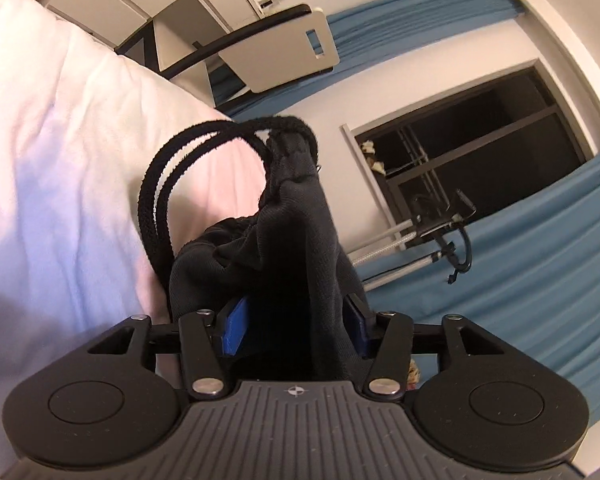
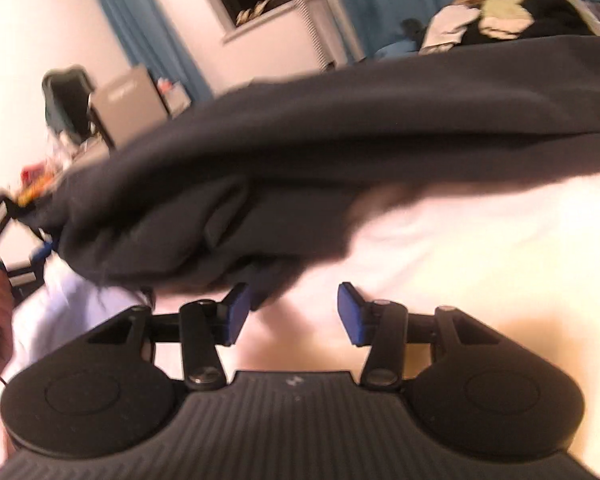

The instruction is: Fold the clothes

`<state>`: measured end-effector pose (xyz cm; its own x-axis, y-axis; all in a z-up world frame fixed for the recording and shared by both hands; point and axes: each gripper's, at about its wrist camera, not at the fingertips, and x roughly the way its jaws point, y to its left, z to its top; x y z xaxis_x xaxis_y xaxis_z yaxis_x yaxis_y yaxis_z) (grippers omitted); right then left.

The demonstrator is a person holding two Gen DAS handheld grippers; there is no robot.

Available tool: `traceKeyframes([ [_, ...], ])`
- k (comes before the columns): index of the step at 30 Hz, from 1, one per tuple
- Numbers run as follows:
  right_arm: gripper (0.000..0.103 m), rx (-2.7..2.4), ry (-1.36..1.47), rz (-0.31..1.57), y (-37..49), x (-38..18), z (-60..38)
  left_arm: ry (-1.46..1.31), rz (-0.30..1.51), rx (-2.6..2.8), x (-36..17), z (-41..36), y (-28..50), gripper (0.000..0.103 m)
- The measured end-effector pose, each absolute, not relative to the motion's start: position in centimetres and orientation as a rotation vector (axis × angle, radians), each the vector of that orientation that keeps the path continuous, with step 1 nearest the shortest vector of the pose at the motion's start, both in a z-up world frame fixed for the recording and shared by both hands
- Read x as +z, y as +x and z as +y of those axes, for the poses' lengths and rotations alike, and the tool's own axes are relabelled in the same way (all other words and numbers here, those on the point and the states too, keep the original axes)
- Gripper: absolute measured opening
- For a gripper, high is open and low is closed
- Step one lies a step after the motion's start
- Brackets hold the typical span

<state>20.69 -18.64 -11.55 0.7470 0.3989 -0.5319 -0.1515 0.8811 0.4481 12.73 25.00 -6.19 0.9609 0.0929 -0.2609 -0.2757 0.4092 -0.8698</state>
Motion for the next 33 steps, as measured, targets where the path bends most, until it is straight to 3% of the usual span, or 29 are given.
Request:
traceKeyframes([
  [3, 0.06, 0.381, 0.346, 0.687, 21.4, -12.5, -14.6, -1.128, 0.206, 0.216, -6.8, 25.3, 13.4, 0.06],
  [5, 0.059, 0.428, 0.313, 0.702, 21.8, -13.1, -11.9, -1.132, 0.219, 0.201, -7.4, 25.6, 13.8, 0.064],
  [7, 0.037, 0.474, 0.284, 0.716, 22.3, -13.7, -9.3, -1.132, 0.222, 0.187, -8.1, 25.9, 14.2, 0.065],
  [9, 0.022, 0.472, 0.316, 0.71, 21.8, -13.2, -9.3, -1.157, 0.213, 0.176, -8.9, 26.2, 14.4, 0.061],
  [10, 0.018, 0.466, 0.295, 0.699, 21.3, -12.6, -9.3, -1.159, 0.21, 0.165, -9.1, 26.3, 14.5, 0.039],
  [12, 0.014, 0.453, 0.255, 0.674, 20.5, -11.1, -10.2, -1.142, 0.214, 0.149, -9.2, 26.1, 14.6, 0.008],
  [13, 0.013, 0.445, 0.252, 0.664, 20.0, -10.1, -10.8, -1.129, 0.206, 0.144, -9.0, 26.0, 14.6, 0.006],
  [21, 0.012, 0.34, 0.13, 0.562, 14.9, 0.8, -18.0, -1.195, -0.013, -0.028, -6.2, 26.6, 11.7, 0.005],
  [27, 0.012, 0.06, 0.024, 0.355, 9.2, 6.7, -28.4, -1.377, -0.049, -0.041, -7.4, 26.7, 10.3, 0.005],
  [30, 0.013, -0.165, 0.128, 0.291, 5.7, 6.9, -36.7, -1.393, 0.033, 0.004, -8.0, 26.9, 10.2, 0.005],
  [33, 0.016, -0.26, 0.259, 0.396, 4.9, 2.2, -42.7, -1.354, 0.092, 0.036, -8.0, 27.2, 10.1, 0.006],
])
